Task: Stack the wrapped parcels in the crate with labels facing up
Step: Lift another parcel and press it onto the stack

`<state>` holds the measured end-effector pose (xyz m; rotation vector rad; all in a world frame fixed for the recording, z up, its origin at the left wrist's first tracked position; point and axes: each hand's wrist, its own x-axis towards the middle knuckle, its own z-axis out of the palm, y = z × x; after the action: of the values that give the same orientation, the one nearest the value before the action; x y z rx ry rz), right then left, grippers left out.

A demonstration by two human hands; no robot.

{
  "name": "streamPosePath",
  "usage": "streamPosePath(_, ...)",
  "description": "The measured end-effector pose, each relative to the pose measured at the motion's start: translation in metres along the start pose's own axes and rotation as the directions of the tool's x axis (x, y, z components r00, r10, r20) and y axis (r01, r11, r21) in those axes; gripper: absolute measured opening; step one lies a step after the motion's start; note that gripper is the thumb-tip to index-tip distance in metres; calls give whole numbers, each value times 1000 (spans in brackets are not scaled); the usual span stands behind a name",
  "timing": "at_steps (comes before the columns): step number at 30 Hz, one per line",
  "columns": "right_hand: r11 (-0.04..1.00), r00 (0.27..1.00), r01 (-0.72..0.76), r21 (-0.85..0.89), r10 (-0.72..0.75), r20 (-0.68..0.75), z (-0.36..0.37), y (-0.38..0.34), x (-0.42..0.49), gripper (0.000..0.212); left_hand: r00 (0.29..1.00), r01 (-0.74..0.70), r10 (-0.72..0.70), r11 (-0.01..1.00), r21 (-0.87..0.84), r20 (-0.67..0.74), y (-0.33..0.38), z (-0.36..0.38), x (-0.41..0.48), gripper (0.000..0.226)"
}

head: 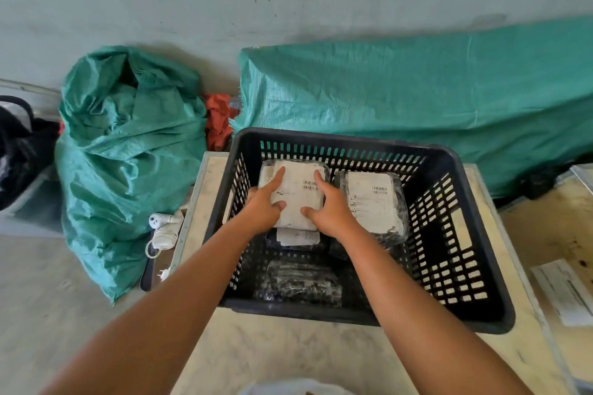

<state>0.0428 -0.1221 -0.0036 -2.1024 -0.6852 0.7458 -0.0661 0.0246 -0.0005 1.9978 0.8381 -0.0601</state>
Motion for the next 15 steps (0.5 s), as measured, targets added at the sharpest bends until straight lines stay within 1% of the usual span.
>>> streamPosePath(3, 993, 997, -64, -97, 67, 24, 5, 5, 11, 97, 998, 38, -41, 998, 52, 46, -4, 12, 11, 80)
streamPosePath(6, 984, 993, -102, -146, 109, 44, 7, 9, 19, 99, 994, 57, -60, 998, 35, 88, -12, 24, 22, 83)
streamPosePath(8, 972, 991, -114, -205, 127, 52, 12, 10, 22, 101, 991, 87, -88, 996, 13, 98, -17, 29, 28, 85)
streamPosePath(10, 956, 986, -134, -261, 156, 64, 18, 12, 24, 103, 990, 85, -85, 996, 5, 112, -22, 34, 32, 86)
streamPosePath(15, 935, 970, -179, -306, 219, 103, 25, 19, 26, 101, 990, 79, -78, 997, -6, 120, -35, 42, 39, 86)
